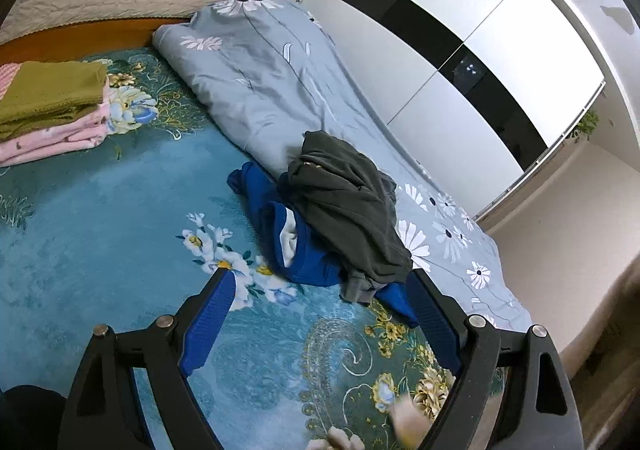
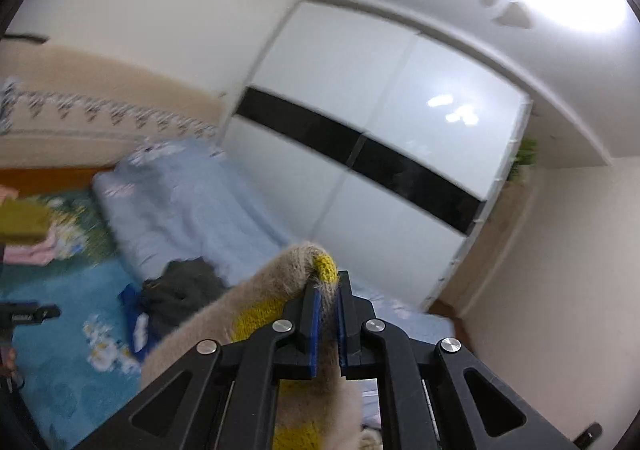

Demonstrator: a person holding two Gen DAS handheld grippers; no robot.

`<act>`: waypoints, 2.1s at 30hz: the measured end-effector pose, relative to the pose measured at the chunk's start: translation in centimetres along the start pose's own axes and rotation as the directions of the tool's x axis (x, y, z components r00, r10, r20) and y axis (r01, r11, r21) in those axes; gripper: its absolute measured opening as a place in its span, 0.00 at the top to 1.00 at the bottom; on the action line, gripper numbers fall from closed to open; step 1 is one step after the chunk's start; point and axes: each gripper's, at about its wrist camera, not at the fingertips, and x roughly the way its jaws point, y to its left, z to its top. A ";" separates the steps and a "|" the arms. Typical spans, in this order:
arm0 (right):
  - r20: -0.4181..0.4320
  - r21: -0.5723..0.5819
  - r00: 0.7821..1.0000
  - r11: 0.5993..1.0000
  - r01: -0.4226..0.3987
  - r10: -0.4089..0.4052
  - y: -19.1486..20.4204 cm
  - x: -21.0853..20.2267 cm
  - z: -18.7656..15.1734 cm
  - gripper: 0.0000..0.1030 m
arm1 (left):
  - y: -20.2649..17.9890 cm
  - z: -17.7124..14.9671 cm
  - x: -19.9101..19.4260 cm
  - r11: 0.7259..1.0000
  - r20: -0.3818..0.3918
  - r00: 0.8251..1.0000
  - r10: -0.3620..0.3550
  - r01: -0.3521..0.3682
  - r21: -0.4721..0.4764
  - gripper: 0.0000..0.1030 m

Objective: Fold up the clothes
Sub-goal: 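Grasp the beige sweater with the right gripper and lift it off the pile, then carry the sweater with the right gripper and lay it onto the blanket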

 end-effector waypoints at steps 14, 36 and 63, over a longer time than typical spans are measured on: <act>-0.271 -0.096 0.842 0.857 -0.506 0.467 26.9 16.2 -8.4 0.93 | 7.3 -0.8 -1.8 0.981 0.012 0.986 0.168 -0.166 -0.098 0.15; -0.472 0.073 0.668 0.781 -0.621 0.575 28.4 26.9 -12.7 0.41 | 8.5 -2.8 8.2 0.967 -0.195 0.953 0.230 -0.246 -0.064 0.15; -0.648 0.097 0.627 0.864 -0.494 0.432 29.1 15.8 -33.1 0.28 | 9.0 -5.5 12.0 0.951 -0.259 0.917 0.305 -0.306 0.035 0.15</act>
